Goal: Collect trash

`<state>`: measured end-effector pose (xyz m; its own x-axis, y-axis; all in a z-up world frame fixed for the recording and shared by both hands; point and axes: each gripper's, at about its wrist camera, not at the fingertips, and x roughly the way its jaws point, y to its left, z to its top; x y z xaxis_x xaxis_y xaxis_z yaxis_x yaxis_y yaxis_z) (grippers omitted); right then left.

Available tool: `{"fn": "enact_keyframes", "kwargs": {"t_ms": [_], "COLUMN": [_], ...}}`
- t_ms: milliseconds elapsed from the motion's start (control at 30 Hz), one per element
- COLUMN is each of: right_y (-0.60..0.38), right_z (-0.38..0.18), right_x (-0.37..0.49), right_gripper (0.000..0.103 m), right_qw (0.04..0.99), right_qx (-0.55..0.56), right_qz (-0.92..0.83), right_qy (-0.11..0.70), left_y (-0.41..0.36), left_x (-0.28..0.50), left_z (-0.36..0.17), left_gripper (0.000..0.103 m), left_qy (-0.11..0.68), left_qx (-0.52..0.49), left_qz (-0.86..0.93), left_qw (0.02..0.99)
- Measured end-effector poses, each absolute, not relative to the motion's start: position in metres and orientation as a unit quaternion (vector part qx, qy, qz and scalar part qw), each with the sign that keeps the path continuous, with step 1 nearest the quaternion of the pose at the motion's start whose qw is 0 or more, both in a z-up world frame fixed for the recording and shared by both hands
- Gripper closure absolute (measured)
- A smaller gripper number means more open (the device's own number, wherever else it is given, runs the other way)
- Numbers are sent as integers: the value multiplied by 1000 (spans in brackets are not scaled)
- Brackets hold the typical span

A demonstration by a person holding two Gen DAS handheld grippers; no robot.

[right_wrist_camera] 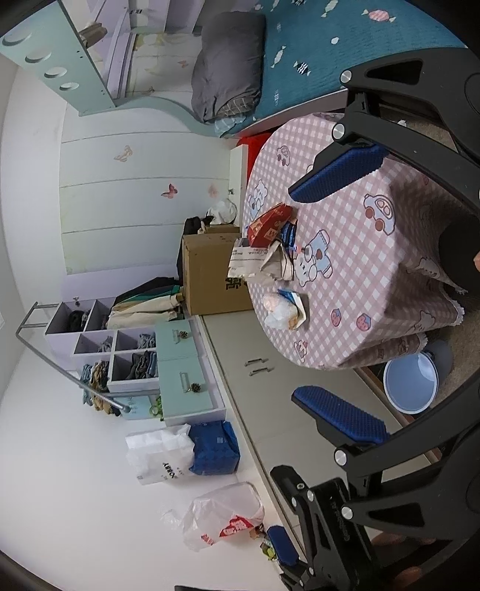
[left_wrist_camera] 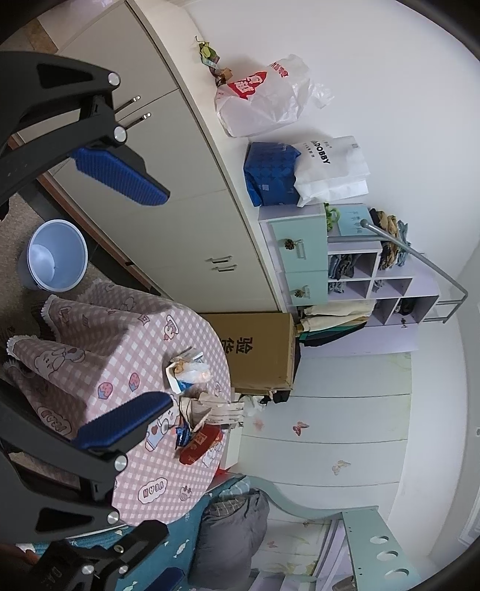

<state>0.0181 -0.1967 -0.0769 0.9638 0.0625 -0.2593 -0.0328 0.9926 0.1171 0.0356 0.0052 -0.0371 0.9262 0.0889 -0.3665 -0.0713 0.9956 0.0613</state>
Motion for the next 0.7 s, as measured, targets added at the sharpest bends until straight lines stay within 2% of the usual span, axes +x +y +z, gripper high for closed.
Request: {"fn": "enact_keyframes", "kwargs": {"t_ms": [367,700], "right_y": [-215,-257], "right_z": [-104,-133], "right_x": [73,146], "right_gripper": [6,6], "right_qw": [981,971], "right_qx": [71,82], "right_qz": [11,-39], "right_qy": [178,221], "left_y": [-10,-41], "left_x": [93,183], "left_z": [-64,-95], "left_gripper": [4,4], "left_qy": [244,289], "left_qx": [35,37], "left_qz": [5,-60], "left_qw": [969,955]}}
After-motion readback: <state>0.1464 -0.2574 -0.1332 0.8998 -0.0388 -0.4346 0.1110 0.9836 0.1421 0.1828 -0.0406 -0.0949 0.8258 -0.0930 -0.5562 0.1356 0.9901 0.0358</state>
